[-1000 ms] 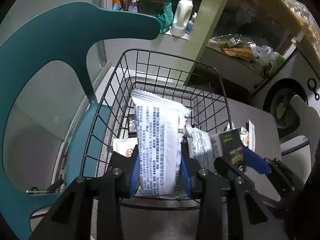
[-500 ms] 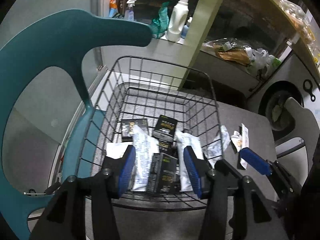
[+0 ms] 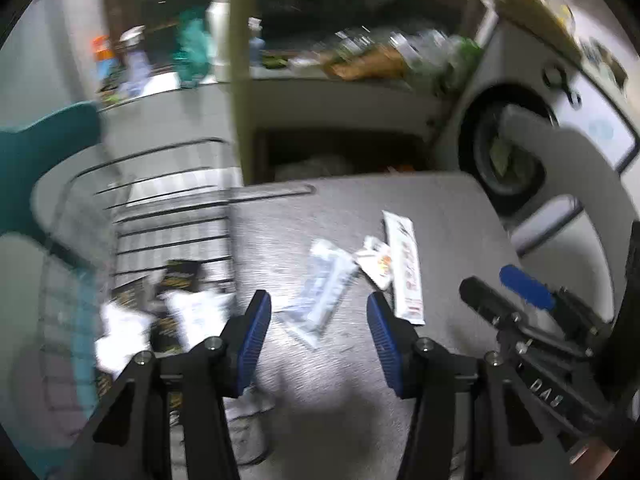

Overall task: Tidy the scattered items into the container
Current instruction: 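Move both open tools back over the remaining packets on the table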

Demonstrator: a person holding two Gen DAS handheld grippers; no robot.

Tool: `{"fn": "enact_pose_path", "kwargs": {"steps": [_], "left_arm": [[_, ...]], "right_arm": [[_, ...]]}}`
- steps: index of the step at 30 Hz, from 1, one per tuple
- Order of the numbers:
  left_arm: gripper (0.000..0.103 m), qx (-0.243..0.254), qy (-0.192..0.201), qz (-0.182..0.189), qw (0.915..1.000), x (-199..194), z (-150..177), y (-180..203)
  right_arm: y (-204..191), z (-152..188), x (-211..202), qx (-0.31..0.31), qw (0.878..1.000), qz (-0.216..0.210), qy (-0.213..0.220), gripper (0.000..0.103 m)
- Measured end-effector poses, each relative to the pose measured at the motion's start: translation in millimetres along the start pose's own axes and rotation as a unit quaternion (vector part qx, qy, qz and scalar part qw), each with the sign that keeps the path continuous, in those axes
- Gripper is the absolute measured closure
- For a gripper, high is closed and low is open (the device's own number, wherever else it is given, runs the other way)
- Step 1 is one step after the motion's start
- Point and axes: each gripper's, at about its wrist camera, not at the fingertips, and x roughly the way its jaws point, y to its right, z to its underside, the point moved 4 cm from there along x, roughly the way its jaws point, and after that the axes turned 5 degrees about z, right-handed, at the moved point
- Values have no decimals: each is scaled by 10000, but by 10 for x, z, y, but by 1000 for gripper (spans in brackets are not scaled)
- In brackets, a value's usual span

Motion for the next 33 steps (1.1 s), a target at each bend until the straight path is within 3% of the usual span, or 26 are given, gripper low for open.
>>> {"fn": "enact_pose_path", "kwargs": {"steps": [4,10,20,33], "left_arm": [[48,384,-395,-120,9984,465,39,243],[48,405,-600,-326,9968,892,63,216],[49,494,-412,-556,9964,1074,3,126],[49,732,-329,-1008,9917,1105,-10,104]], "right_arm": [[209,112,290,156,9995,34,-289,41],[209,170,634,235,9982,-157,-534,41],[31,147,1067,125,9970,-20,-762,40],[-94,153,1271,-372,9953,250,-856,41]]}}
